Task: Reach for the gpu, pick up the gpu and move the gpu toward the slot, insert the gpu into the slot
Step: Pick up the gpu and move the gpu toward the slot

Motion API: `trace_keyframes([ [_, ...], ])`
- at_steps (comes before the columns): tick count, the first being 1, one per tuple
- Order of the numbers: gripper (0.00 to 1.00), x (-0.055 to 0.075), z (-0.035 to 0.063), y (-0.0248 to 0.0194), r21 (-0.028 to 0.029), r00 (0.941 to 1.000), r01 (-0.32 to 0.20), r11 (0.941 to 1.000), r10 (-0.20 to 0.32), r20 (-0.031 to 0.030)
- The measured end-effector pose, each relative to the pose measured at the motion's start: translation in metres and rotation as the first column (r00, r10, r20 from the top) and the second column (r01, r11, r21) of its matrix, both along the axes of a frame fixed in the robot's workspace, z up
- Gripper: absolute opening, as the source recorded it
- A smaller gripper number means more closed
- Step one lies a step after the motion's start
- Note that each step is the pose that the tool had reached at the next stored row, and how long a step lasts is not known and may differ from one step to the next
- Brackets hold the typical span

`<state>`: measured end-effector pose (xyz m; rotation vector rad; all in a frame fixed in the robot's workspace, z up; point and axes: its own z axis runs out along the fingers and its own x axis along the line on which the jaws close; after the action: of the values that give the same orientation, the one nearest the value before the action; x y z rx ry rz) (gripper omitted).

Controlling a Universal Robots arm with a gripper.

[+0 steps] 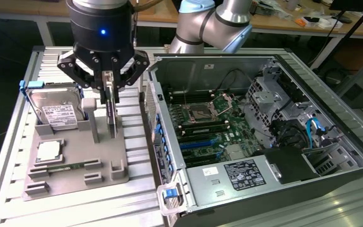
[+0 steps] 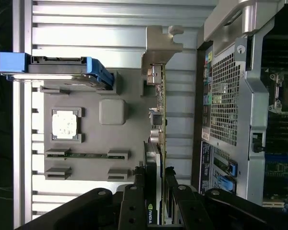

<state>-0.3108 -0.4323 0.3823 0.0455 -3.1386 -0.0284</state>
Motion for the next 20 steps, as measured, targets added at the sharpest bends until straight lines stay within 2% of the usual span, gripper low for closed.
trace_keyframes([
  [3,0.27,0.0,0.0141,0.0,0.0,1.0,0.0,1.0,0.0,0.0006],
  [8,0.27,0.0,0.026,0.0,0.0001,1.0,0.0,1.0,0.0,0.0013],
  [16,0.27,0.002,0.0292,0.0,0.0,1.0,0.0,1.0,0.0,0.0014],
  [20,0.27,0.009,0.0286,0.0,0.0001,1.0,0.0,1.0,0.0,0.0015],
])
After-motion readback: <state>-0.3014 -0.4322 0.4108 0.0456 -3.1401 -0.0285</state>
